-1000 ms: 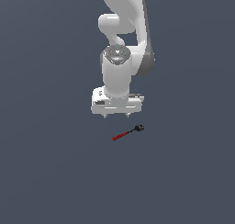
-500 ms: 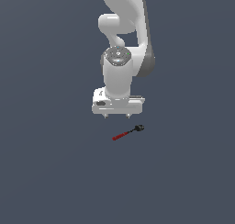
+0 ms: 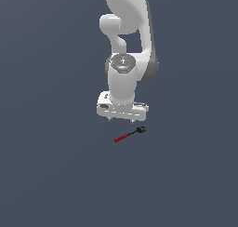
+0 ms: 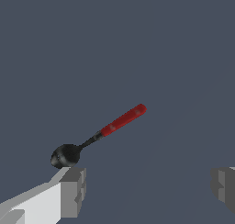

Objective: Pick up the object and move it to a goal position.

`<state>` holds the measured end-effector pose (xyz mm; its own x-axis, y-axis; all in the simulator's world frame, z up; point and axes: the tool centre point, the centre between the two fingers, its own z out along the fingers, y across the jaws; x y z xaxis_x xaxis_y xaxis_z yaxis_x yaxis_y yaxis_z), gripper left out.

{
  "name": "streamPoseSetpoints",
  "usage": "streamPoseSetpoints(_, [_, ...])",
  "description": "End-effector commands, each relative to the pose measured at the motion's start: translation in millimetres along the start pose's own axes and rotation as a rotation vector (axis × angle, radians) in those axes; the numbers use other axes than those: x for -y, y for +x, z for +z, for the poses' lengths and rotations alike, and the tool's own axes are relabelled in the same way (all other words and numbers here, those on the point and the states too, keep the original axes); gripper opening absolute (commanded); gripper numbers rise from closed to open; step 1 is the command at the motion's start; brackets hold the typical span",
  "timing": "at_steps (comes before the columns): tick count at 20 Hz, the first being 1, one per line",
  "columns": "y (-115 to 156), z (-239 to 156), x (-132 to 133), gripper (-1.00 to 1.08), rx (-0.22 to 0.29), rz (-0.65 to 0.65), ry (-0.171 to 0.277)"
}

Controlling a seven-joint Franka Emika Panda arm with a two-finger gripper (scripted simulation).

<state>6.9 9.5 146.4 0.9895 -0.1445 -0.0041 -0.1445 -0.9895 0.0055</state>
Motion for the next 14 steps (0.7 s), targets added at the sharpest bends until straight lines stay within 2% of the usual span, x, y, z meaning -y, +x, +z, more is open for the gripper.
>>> streamPoseSetpoints(1, [0.3, 5.7, 4.2, 1.0, 0.001, 0.06, 0.002])
streamPoseSetpoints(14, [0.9, 36.5, 25.8, 1.0, 0.005, 0.395, 0.01])
